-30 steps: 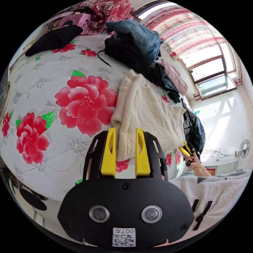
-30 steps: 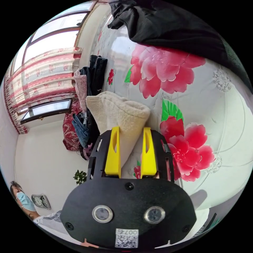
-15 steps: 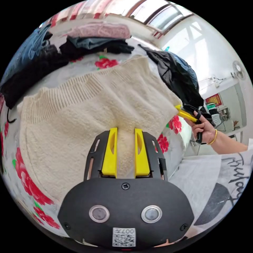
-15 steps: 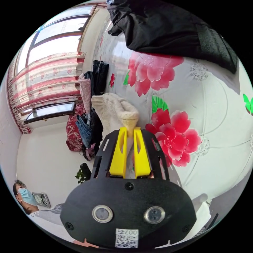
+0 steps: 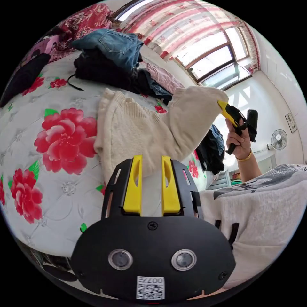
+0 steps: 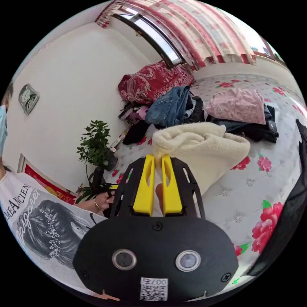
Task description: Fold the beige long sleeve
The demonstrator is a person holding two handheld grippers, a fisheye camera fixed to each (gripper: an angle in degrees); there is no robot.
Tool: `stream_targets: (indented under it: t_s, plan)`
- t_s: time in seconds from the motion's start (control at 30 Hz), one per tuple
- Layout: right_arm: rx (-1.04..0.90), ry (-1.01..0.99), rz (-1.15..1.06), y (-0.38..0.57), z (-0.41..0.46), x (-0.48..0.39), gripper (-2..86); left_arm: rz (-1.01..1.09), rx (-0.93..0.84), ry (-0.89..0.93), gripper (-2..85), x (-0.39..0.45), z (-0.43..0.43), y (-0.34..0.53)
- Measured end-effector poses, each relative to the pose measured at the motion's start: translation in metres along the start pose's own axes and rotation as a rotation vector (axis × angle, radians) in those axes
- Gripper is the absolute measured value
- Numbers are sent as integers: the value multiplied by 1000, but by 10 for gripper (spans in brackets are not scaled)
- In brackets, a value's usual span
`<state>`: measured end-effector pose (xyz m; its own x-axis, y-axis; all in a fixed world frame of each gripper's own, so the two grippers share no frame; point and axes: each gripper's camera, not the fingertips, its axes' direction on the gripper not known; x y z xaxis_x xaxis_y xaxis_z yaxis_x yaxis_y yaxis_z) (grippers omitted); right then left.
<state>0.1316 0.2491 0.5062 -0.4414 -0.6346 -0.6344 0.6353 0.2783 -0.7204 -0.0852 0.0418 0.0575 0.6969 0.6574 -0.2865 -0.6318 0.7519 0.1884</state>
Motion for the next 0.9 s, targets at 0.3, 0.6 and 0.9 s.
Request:
stream_targets:
  t_s: [0.3, 0.6, 0.9]
  plan:
    - [-716, -224, -317, 13, 257, -109, 73, -356, 255, 7, 91, -95, -90, 81]
    - [-475, -374, -196, -38, 178, -73, 138, -391, 250, 134, 139, -143, -96, 72]
    - [-282, -251, 479, -17, 131, 117, 200, -353, 103, 364, 146, -206, -61, 5]
